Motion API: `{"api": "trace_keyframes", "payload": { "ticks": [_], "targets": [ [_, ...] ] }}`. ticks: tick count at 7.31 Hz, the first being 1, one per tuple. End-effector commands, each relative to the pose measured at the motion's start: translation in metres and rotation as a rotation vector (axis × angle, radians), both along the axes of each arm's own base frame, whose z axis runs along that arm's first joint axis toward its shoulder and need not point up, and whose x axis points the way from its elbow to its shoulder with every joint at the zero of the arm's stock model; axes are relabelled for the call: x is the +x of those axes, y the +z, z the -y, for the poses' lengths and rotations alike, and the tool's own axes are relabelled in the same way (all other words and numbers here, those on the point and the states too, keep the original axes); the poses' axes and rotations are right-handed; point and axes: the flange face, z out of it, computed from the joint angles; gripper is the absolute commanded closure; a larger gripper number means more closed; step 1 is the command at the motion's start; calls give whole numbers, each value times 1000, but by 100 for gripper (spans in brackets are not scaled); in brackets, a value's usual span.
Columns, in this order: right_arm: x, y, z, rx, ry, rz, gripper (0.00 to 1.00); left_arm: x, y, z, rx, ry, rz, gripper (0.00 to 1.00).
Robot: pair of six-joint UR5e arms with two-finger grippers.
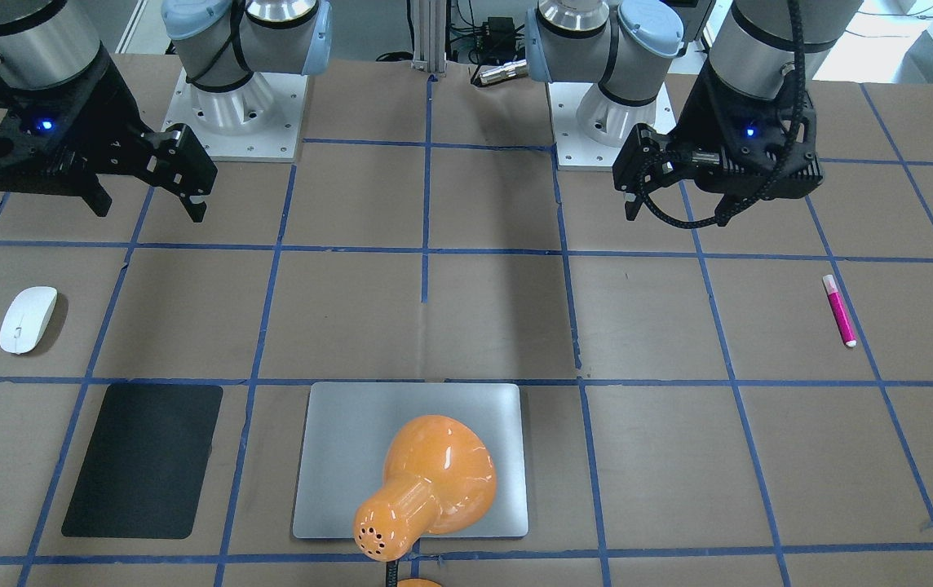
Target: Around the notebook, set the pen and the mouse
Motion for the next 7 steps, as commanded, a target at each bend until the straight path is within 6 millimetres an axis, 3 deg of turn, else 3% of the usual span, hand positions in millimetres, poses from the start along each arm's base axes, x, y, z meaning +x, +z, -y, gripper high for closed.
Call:
{"api": "trace_keyframes", "payload": {
  "ticks": [1,3,4,5,6,7],
  "targets": [
    [-1,0,1,0,0,-1,0,-1,-2,1,-2,1,0,0],
    [-5,3,2,-8,-5,-7,0,-1,-4,0,3,-5,2,0],
    [-16,7,4,-14,-3,-8,0,4,-7,-3,9,-19,8,0],
    [-42,12,6,-19,-14,-10,0,36,-10,3,18,-29,10,0],
    [-75,15,9,-29,4,-22,0,92,-23,7,46,2,8,0],
    [-115,14,10,-20,24,-24,0,150,-47,2,92,51,-11,0]
  ]
}}
